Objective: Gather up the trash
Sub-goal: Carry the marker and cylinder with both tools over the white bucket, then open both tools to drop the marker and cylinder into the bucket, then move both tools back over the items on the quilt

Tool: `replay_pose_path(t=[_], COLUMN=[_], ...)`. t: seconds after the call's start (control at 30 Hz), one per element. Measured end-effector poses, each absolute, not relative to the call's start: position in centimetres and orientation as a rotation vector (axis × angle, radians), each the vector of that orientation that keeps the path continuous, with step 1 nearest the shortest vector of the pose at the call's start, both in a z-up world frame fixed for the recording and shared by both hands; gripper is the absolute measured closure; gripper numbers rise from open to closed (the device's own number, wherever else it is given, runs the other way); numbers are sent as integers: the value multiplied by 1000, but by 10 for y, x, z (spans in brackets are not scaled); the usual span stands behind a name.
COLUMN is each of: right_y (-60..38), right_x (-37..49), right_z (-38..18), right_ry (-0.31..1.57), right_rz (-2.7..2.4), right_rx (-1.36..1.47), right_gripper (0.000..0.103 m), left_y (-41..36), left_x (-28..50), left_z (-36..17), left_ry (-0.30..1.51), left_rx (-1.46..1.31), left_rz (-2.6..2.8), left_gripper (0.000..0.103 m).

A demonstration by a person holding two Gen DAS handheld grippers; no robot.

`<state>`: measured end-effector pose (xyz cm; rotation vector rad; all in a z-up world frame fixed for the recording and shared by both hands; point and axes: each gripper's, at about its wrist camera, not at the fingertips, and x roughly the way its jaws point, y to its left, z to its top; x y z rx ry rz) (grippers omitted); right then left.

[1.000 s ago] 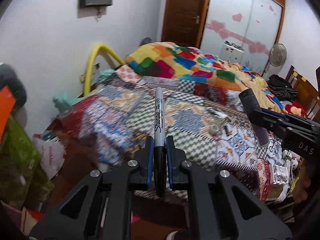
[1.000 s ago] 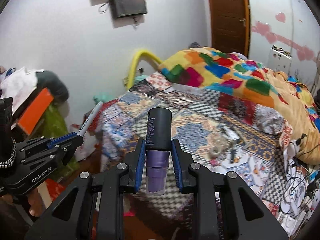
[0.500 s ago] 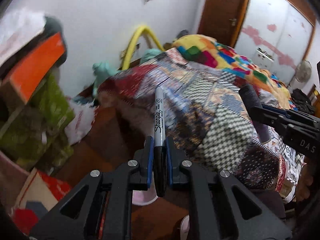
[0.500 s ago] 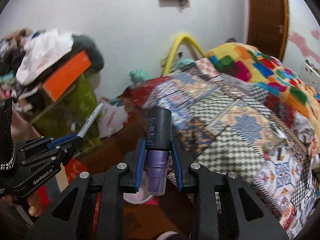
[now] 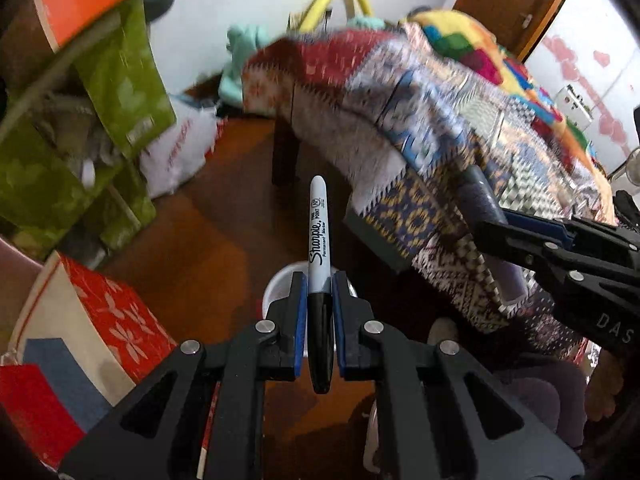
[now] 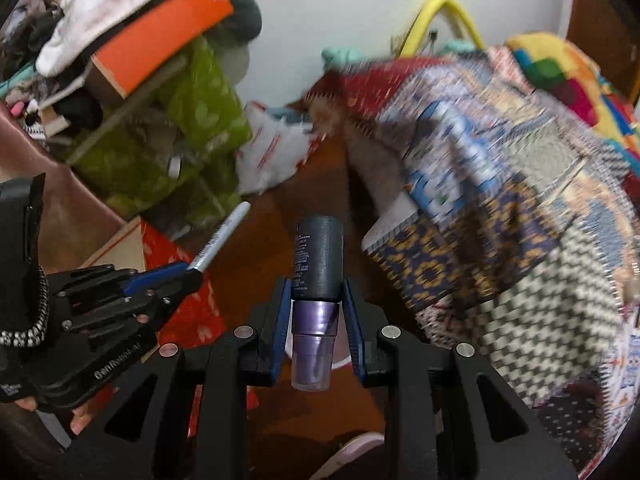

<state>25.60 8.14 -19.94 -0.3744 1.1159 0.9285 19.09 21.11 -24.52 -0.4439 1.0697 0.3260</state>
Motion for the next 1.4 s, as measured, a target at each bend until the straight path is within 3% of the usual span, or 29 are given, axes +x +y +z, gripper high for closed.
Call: replay_pose_path(t=[0.23,0.4,0.57,0.8,1.27,1.4], right_y=[94,98,87,62,-36,-75], right_x=[270,279,284,278,281,291], right_z=[-230,-235,-231,-207,-113,-91], right_ry=[1208,1253,1254,1179,866,809], right_rz=[930,939,921,920,792,734], right_rx=[-370,-340,-328,-331,-244,-196], right_gripper=[79,78,78,77,77,77], left_y=[218,221,217,205,137,107], left_x=[206,212,213,206,216,230], left_z=[-284,-284,-276,-248,-147,-123], left_ry=[1148,1107,1102,1049,842,802], left_rx=[-497,-535,-499,-492,-377,-303], left_rz=[318,305,333,340,292,294], left_gripper=[92,91,74,72,30,25])
